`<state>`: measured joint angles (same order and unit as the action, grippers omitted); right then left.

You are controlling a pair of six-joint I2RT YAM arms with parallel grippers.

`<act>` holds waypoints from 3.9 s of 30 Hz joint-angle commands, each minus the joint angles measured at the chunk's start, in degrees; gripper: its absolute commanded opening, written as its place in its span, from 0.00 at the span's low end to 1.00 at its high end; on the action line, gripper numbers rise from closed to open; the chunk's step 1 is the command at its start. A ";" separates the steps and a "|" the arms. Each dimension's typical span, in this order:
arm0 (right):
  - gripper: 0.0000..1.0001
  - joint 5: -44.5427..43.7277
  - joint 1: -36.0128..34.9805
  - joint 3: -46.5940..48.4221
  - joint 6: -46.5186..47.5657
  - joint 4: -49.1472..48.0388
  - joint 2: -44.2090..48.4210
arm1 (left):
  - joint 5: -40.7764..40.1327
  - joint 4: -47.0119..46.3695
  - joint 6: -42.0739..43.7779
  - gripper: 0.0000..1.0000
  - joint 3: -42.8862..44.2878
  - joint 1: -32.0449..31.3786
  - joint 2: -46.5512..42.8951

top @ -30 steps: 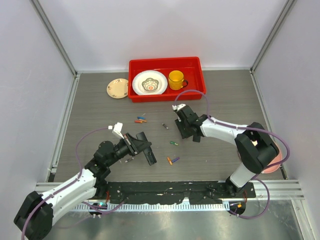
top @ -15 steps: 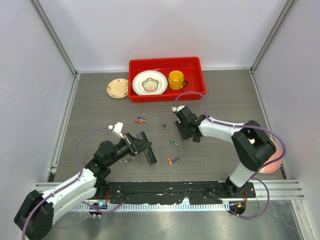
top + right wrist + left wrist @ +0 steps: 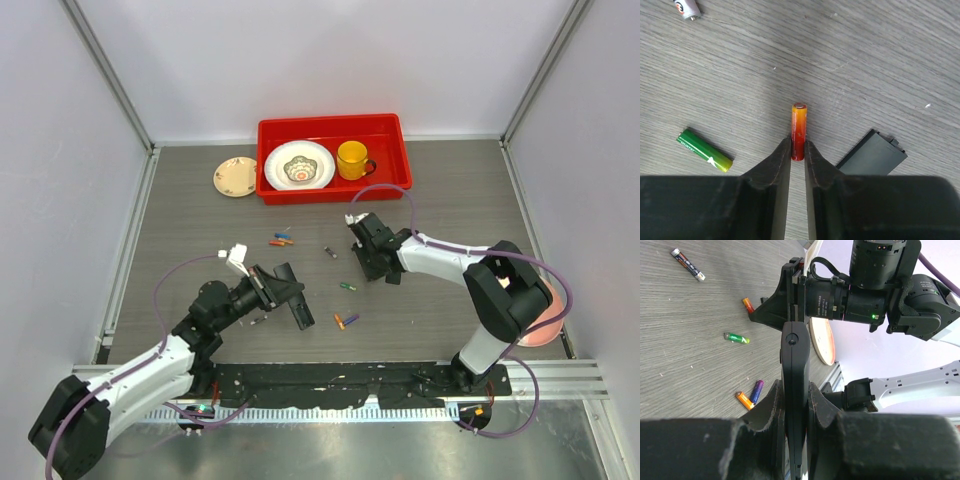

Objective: Load the batteries into the remote control

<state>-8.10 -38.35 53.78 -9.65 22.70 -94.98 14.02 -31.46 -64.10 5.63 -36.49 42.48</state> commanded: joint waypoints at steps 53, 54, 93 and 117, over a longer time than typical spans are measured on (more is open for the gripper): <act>0.01 24.36 -14.83 14.16 -4.94 33.64 33.45 | 14.02 -57.13 0.02 0.00 4.22 -4.03 25.64; 0.01 24.18 -14.83 14.07 -4.85 33.73 33.63 | 14.10 -57.13 0.11 0.00 4.22 -4.11 25.64; 0.01 -5.18 1.53 -2.04 -50.59 -4.16 14.66 | -9.27 -8.99 6.44 0.00 1.14 -4.82 -3.79; 0.01 -1.67 -5.51 -10.88 49.79 -18.71 15.34 | -7.61 -2.64 2.92 0.00 -3.43 -4.91 -15.93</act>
<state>-17.23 -43.77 49.30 21.10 19.29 -86.52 5.82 -31.86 -60.73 3.09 -41.21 27.88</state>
